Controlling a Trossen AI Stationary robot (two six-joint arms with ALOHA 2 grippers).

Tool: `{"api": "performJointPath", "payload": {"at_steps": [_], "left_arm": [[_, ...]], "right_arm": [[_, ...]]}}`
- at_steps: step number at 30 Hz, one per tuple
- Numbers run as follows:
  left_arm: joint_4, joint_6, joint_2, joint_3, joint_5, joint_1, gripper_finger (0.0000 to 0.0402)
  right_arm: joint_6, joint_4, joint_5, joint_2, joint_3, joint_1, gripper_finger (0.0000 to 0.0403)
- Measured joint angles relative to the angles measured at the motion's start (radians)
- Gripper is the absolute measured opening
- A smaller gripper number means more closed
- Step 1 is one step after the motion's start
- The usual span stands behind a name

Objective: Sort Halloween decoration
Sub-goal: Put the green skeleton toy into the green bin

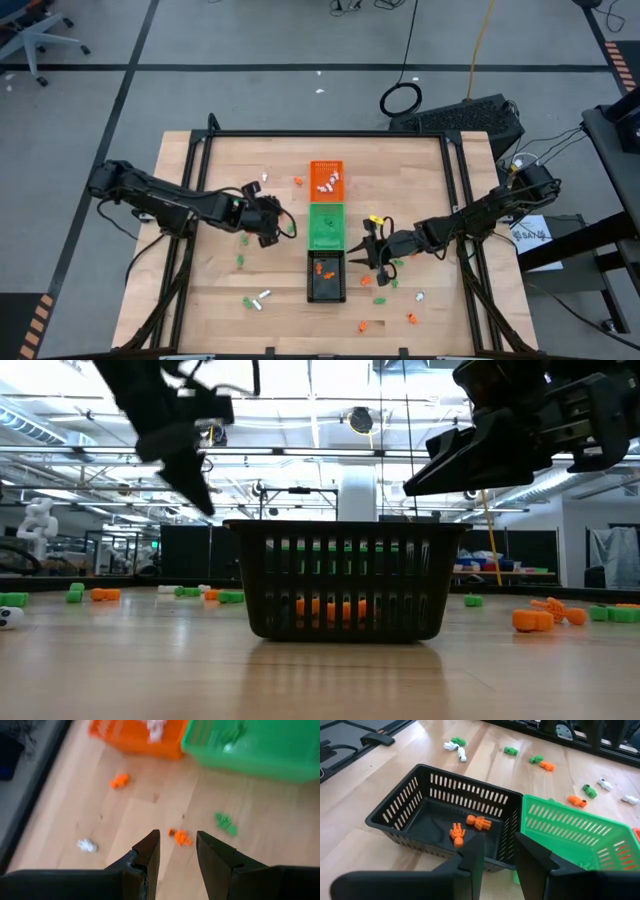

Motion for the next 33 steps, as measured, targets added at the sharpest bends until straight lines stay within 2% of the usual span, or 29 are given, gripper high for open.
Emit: {"api": "performJointPath", "payload": {"at_steps": [6, 13, 24, 33], "left_arm": [[0.078, -0.027, 0.001, -0.12, 0.047, 0.048, 0.0122], [0.126, -0.026, 0.001, -0.176, 0.053, 0.057, 0.0122], [0.137, 0.135, 0.001, -0.186, 0.1, 0.16, 0.0122], [0.136, 0.109, 0.001, -0.186, 0.216, 0.319, 0.0122]], "right_arm": [[0.0, -0.001, 0.0, 0.0, 0.0, 0.0, 0.0088], [-0.008, 0.0, 0.0, 0.0, 0.0, 0.0, 0.0088], [-0.006, -0.001, -0.002, 0.0, 0.0, 0.0, 0.0088], [-0.005, -0.01, -0.003, 0.0, 0.0, 0.0, 0.0088]]}}
